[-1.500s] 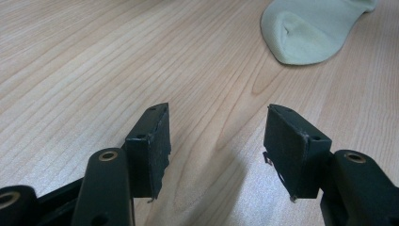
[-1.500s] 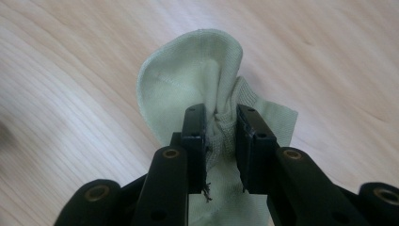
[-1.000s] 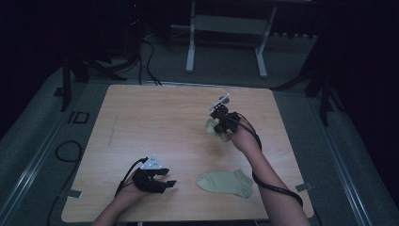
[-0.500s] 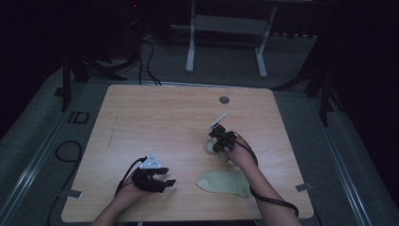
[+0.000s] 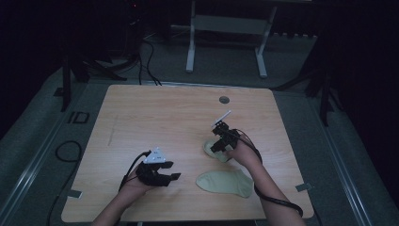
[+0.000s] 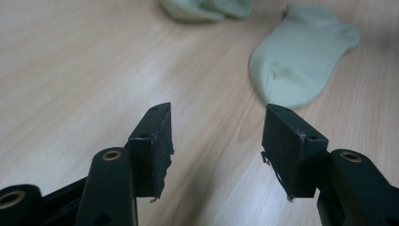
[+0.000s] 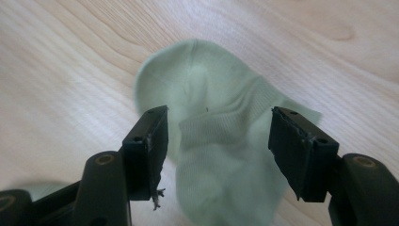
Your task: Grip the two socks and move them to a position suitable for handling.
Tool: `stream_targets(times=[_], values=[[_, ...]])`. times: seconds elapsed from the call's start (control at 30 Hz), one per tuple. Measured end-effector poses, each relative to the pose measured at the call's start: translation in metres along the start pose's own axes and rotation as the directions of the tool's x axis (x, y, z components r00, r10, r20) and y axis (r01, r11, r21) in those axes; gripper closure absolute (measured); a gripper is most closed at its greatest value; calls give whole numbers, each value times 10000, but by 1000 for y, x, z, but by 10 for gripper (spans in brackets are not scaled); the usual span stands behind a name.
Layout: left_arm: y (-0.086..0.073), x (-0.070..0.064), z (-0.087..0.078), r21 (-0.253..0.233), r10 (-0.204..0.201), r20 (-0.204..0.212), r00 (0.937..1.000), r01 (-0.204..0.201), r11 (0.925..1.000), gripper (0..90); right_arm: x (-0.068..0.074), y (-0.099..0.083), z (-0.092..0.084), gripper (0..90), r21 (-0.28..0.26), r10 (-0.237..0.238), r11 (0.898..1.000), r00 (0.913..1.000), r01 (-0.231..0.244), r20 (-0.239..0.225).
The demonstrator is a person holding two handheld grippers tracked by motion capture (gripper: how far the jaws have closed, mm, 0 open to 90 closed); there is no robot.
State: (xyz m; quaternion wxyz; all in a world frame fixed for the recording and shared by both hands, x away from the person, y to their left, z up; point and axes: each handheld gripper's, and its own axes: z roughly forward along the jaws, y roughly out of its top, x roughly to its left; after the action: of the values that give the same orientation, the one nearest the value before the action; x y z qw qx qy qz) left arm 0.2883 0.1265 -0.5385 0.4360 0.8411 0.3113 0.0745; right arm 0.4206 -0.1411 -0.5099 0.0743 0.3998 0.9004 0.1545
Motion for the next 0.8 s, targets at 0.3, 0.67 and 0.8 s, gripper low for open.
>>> stream_targets(times=[0.3,0.67,0.8], values=[[55,1,33,17,492,-337,9982,-491,9988,532,3,-15,-25,558,-720,-289,9970,9996,287,-23],[103,12,101,1106,1249,-544,9907,-1184,9868,798,16,-21,-1,612,-289,-1055,9939,9939,1064,326],[100,19,123,1761,1297,-680,9892,-1161,9775,850,16,-21,9,658,-140,-1045,9944,9942,1049,270]])
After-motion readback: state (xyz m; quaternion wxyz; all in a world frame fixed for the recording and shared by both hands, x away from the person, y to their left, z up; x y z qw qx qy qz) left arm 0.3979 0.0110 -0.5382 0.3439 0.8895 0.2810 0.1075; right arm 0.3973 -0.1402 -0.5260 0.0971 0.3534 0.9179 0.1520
